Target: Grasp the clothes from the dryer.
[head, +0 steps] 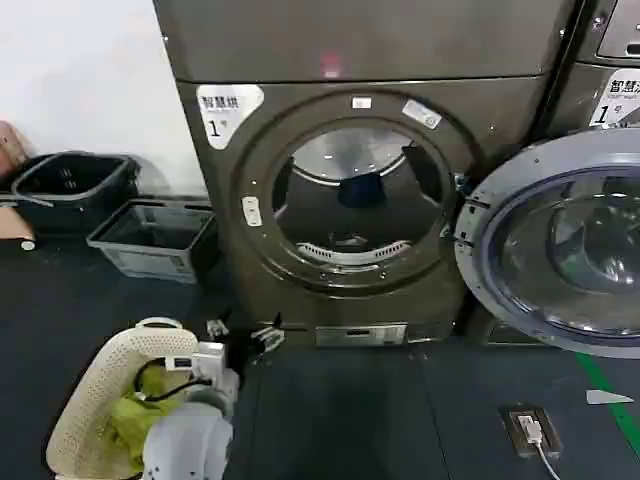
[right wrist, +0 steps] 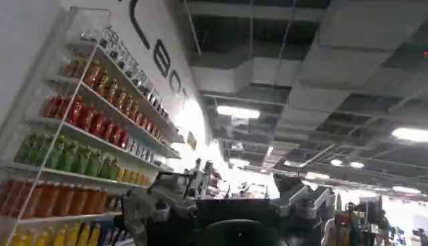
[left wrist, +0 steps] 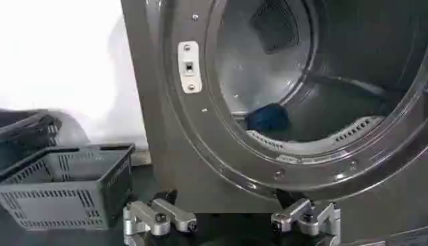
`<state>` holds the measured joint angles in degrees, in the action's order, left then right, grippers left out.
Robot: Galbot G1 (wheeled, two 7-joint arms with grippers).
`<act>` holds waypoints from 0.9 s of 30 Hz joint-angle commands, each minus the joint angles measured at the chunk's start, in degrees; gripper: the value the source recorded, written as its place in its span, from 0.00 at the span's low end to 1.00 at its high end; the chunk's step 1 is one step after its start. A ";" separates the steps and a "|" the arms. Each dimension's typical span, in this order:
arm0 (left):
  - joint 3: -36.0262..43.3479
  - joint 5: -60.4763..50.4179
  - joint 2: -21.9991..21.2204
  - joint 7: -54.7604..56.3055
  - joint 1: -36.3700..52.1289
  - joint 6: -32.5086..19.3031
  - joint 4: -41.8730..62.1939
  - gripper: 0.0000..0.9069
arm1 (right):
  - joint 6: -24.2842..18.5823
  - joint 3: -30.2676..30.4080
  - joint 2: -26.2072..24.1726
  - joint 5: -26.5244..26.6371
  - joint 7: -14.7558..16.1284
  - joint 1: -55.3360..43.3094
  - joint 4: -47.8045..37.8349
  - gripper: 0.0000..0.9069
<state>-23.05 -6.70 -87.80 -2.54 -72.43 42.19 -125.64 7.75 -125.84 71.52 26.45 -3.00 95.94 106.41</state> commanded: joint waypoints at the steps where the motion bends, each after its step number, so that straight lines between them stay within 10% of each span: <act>1: -0.01 -0.22 -0.02 -0.12 -0.22 2.81 -0.20 1.00 | -1.75 0.32 0.08 1.37 -1.05 -0.03 -0.29 1.00; 27: 0.13 0.14 -0.01 -0.18 0.08 2.81 0.29 1.00 | -2.55 0.44 -0.57 0.63 -3.52 -0.11 -3.12 1.00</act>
<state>-22.91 -6.53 -87.83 -2.72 -72.36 42.19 -125.37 5.32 -125.43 70.79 27.27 -6.37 95.83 103.22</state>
